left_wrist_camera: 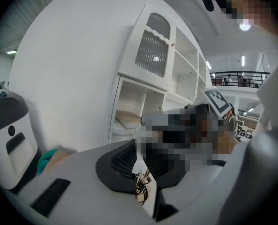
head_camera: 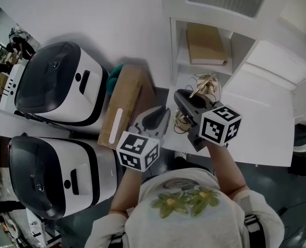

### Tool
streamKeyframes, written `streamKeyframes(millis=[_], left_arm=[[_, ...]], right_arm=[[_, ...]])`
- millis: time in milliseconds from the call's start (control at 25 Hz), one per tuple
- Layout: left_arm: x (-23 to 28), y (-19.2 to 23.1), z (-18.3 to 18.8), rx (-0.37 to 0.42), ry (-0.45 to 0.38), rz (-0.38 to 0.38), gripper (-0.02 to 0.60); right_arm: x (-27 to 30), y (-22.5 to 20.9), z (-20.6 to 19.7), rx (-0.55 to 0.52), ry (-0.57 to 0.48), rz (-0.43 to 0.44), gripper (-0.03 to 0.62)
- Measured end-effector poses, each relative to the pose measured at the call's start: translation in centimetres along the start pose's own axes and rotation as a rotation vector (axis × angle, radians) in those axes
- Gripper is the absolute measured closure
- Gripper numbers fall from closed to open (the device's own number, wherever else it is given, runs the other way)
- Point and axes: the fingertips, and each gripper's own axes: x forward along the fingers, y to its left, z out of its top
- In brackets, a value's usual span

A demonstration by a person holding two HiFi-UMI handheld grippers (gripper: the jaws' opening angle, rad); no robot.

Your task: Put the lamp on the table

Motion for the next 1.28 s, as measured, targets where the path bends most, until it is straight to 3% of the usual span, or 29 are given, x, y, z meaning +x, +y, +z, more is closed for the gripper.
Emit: streamKeyframes(millis=[720,1120,1280], left_arm=[[-2.3,-2.1,-0.7,0.022,-0.006,-0.039,0.520],[-2.7,-5.0,-0.8,0.049,-0.014,-0.098,0.520],[-3.0,-6.1,-1.1,0.055,-0.008,-0.119,0.520]], right_arm=[[-2.6,0.1,-1.7,0.015,-0.026,-0.101,0.530],[-5.5,0.8,-3.6,-0.095,-0.001,-0.149,0.526],[-6.7,2.3,-3.9,-0.105,-0.020,-0.109,0.528]])
